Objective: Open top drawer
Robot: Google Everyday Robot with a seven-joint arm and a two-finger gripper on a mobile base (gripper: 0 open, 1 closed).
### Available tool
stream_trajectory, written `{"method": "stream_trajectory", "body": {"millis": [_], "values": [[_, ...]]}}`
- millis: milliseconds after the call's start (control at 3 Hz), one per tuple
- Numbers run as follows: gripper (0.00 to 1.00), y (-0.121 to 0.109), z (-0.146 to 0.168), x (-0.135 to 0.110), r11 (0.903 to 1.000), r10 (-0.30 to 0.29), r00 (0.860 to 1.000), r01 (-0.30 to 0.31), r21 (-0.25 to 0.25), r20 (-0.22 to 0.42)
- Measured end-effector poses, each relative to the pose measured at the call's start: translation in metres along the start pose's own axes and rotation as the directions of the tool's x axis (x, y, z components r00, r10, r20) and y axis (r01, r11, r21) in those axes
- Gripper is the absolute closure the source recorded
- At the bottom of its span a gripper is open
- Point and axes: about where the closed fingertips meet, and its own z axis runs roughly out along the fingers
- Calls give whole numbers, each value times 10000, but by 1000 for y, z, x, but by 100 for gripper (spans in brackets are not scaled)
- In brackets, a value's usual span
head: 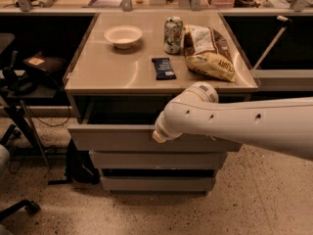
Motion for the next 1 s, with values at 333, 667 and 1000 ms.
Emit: {"method": "stream_trajectory", "body": {"millis": [333,667,1000], "values": [[100,11,-2,-7,9996,-270,9996,270,-35,54],[100,18,-8,-2,9996,-298,9995,298,7,-39],[100,19,-10,-2,9996,-298,9995,298,7,-39]]}}
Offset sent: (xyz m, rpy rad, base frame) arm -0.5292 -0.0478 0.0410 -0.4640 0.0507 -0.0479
